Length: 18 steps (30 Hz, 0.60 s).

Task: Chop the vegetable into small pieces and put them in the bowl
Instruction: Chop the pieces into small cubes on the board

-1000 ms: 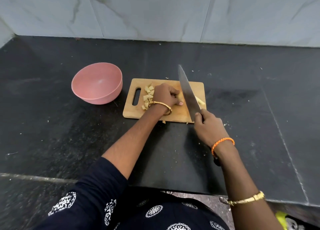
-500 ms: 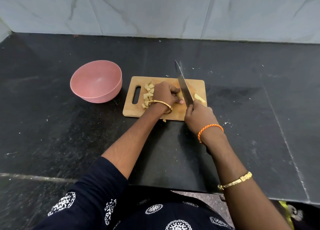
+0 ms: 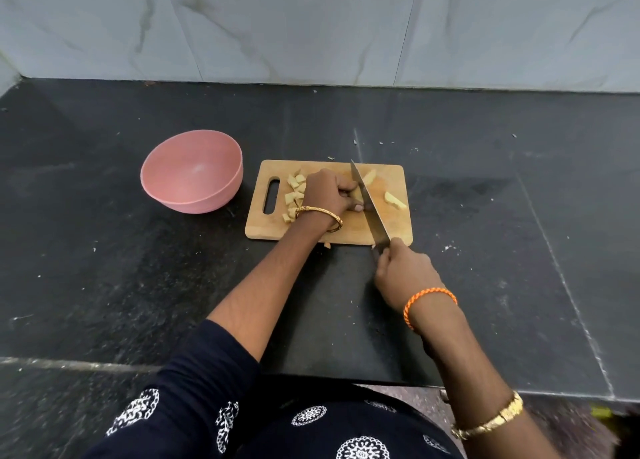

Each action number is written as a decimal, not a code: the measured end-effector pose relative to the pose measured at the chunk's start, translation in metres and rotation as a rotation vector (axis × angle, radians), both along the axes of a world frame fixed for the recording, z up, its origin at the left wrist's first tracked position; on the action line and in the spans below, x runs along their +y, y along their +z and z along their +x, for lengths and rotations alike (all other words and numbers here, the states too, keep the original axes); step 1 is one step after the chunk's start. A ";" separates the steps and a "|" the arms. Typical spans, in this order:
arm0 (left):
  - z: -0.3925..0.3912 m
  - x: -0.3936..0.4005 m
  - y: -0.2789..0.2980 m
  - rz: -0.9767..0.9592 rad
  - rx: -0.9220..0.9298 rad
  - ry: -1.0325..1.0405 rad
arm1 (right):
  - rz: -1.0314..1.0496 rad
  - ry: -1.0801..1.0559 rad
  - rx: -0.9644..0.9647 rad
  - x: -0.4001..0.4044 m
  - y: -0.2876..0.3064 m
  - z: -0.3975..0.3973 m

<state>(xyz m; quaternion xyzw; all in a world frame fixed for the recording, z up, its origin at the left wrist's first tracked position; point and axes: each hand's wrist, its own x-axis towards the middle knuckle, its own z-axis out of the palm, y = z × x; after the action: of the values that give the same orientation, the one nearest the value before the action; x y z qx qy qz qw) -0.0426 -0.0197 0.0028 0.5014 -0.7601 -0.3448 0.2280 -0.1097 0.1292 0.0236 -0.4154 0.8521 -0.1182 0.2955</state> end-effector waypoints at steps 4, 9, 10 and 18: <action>0.002 0.001 0.000 -0.004 0.007 -0.012 | 0.005 -0.004 -0.029 0.024 0.002 -0.004; 0.003 0.002 0.002 0.019 -0.009 -0.027 | -0.134 -0.072 -0.062 0.049 0.016 -0.005; 0.004 0.002 0.002 0.031 -0.005 -0.026 | -0.171 -0.075 -0.057 0.045 0.016 -0.005; 0.006 0.005 0.002 0.083 0.042 0.018 | -0.203 -0.019 0.004 0.000 -0.002 -0.012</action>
<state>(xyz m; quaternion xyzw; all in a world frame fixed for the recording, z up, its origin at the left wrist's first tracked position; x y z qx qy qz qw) -0.0367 -0.0151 0.0045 0.5098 -0.7356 -0.3845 0.2262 -0.1217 0.1296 0.0221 -0.4354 0.8402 -0.2058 0.2493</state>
